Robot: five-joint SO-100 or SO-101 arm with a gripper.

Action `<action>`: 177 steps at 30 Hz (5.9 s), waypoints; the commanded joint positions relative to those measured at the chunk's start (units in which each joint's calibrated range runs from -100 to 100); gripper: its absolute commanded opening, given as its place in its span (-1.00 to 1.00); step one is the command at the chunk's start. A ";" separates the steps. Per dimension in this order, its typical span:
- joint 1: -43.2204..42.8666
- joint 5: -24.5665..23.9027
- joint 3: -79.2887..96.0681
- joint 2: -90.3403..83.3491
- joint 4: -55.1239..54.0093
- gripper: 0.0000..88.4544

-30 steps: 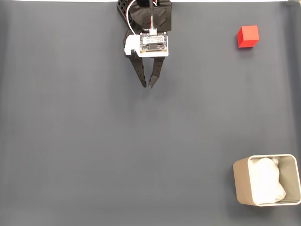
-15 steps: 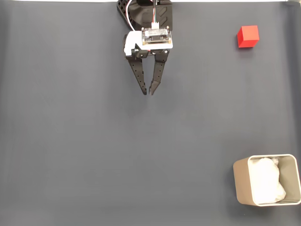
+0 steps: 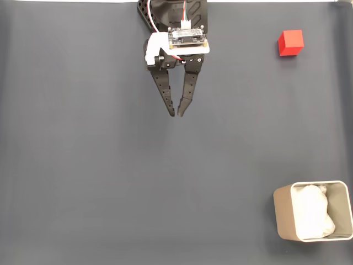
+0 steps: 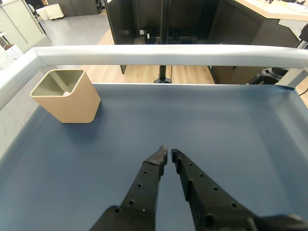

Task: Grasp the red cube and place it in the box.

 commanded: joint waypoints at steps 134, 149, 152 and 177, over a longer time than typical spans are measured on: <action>-55.12 10.01 -23.18 23.16 18.29 -0.29; -54.62 10.65 -22.36 27.49 13.29 -0.07; -54.62 10.60 -22.36 29.22 11.73 -0.06; -56.82 9.43 -17.98 43.00 -3.43 -0.04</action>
